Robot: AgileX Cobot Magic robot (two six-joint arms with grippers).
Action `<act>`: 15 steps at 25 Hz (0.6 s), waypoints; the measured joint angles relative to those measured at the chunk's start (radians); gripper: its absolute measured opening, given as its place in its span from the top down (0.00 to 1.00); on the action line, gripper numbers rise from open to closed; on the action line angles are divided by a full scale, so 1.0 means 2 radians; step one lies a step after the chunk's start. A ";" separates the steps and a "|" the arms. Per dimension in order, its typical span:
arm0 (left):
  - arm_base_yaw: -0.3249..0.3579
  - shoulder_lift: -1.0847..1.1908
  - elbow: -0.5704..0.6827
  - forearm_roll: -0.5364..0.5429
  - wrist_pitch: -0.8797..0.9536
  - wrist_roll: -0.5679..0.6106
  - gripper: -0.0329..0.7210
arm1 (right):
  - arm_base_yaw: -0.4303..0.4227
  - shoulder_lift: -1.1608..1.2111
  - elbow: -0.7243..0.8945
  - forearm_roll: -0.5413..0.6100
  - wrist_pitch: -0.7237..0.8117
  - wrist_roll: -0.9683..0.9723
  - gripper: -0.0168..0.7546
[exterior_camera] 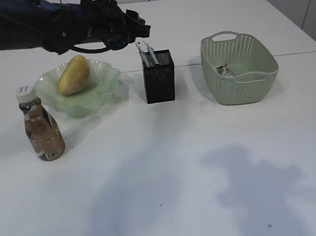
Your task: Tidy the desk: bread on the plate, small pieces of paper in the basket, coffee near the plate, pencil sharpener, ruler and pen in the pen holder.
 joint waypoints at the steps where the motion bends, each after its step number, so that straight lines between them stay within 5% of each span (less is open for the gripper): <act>1: 0.000 -0.007 0.000 0.000 0.032 0.000 0.57 | 0.000 0.000 0.000 -0.004 -0.001 0.000 0.52; 15: -0.031 -0.126 0.000 -0.020 0.405 0.008 0.65 | 0.000 -0.009 0.000 -0.013 -0.012 0.000 0.52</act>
